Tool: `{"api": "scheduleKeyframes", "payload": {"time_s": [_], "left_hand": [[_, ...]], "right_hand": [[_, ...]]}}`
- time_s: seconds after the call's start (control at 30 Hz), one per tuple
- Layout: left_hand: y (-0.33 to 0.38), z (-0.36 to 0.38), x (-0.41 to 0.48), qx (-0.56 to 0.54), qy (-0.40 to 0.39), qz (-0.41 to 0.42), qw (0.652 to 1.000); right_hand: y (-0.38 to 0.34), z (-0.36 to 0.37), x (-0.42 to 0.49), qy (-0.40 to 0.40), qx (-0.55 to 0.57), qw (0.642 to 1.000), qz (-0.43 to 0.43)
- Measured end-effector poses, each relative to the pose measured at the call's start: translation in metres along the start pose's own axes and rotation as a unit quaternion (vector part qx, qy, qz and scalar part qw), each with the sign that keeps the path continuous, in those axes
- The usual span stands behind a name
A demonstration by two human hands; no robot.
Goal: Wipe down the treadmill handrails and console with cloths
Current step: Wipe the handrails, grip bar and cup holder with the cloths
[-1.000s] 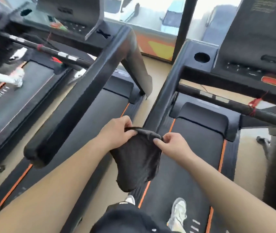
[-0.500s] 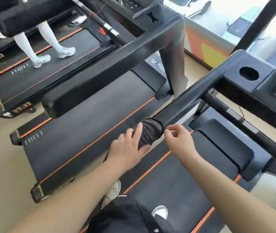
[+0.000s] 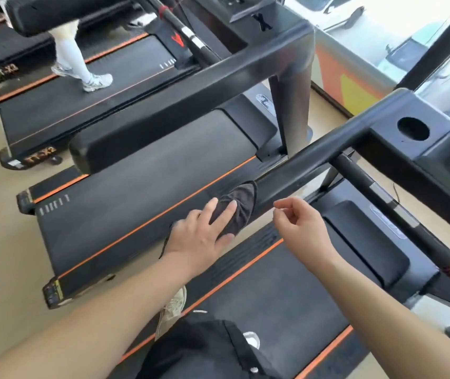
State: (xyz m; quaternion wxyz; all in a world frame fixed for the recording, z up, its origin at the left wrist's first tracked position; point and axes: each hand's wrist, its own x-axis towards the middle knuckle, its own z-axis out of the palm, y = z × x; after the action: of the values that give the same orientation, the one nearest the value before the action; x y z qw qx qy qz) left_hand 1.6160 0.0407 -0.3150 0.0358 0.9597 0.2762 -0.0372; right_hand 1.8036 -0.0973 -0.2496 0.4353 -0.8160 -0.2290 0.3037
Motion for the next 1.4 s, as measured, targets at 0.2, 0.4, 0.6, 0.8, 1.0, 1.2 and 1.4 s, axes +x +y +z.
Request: {"api": "scheduleKeyframes", "payload": {"time_s": [0.2,0.4,0.6,0.8,1.0,1.2,1.4], "left_hand": [[0.033,-0.024,0.071,-0.103,-0.071,-0.085,0.988],[0.015,-0.008,0.019,-0.095,0.052,-0.039,0.993],[0.008,-0.004,0.028,-0.041,-0.013,-0.013,0.999],[0.062,-0.033,0.138,-0.164,-0.098,-0.055,0.980],[0.086,-0.004,0.121,-0.016,0.023,0.060,0.998],[0.135,-0.033,0.224,-0.123,-0.074,0.004,0.990],[0.152,-0.032,0.235,-0.082,-0.032,0.006,0.996]], "right_hand": [[0.010,-0.005,0.002,0.014,-0.024,1.000,0.003],[-0.015,0.015,0.029,-0.019,-0.096,0.993,-0.073],[0.002,0.000,0.037,-0.012,-0.063,0.997,-0.051],[0.008,-0.065,0.068,0.069,-0.095,0.992,-0.038],[0.020,-0.146,0.116,0.132,-0.279,0.951,-0.032],[0.047,-0.182,0.148,0.036,-0.359,0.931,0.057],[0.047,-0.194,0.166,0.006,-0.391,0.918,0.065]]}}
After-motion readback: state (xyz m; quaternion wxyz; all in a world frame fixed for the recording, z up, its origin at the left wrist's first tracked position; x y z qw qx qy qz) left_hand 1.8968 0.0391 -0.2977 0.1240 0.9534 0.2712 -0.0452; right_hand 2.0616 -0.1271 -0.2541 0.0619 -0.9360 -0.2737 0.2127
